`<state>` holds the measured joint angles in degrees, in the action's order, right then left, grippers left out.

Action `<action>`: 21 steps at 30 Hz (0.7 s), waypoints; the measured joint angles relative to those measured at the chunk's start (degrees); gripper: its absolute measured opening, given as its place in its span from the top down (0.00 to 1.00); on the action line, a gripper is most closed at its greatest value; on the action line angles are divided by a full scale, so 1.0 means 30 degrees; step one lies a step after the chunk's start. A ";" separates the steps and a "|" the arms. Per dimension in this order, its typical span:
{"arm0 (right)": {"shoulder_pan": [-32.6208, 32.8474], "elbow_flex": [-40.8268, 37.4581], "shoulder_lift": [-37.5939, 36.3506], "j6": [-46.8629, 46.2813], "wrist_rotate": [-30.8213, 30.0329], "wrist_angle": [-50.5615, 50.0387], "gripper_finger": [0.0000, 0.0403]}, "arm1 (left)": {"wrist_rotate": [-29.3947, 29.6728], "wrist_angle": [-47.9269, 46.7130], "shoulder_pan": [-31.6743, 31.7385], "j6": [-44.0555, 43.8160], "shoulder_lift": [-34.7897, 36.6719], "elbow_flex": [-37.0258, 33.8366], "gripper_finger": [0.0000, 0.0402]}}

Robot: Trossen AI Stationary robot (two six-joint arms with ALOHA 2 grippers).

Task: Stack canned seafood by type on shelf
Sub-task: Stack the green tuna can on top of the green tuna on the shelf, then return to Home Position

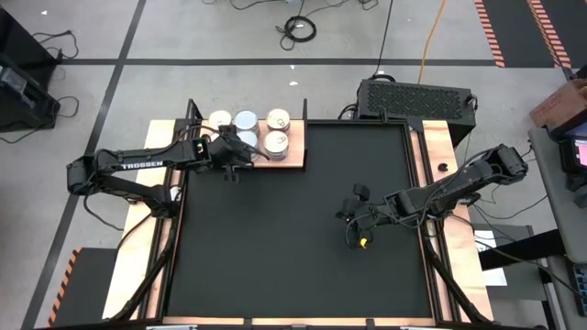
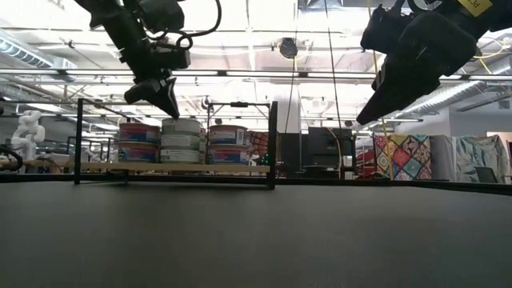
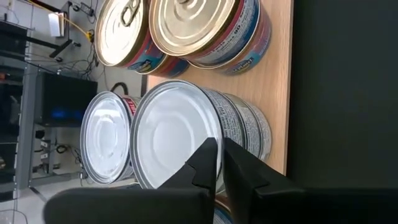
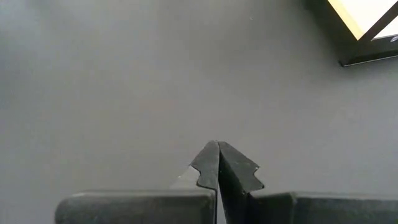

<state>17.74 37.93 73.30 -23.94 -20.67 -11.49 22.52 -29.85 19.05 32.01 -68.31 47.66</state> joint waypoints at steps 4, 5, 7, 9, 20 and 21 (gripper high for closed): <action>-0.0007 0.0000 0.0000 -0.0007 0.0000 0.0007 1.00 | 0.0007 0.0338 0.0000 0.0007 0.0000 0.0007 0.92; -0.0007 0.0000 0.0001 -0.0007 0.0000 0.0007 1.00 | 0.0007 0.0449 0.0001 0.0007 0.0000 0.0007 0.92; 0.0000 0.0003 0.0007 -0.0007 0.0000 0.0007 1.00 | 0.0016 0.0573 0.0007 0.0007 0.0000 0.0007 0.92; -0.0002 0.0000 0.0007 -0.0007 0.0000 0.0015 1.00 | 0.0182 0.0959 -0.0028 0.0000 -0.0007 0.0038 0.92; -0.0007 0.0000 0.0007 -0.0641 0.0006 0.0969 1.00 | -0.0643 0.0944 -0.1632 -0.2085 0.0357 0.1042 0.92; 0.0000 0.0000 0.0007 -0.0641 0.0000 0.1309 1.00 | -0.1138 0.0955 -0.1827 -0.2620 0.0540 0.1042 0.92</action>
<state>17.74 37.93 73.32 -25.87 -20.67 -7.56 19.11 -26.98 13.57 24.15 -66.69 50.78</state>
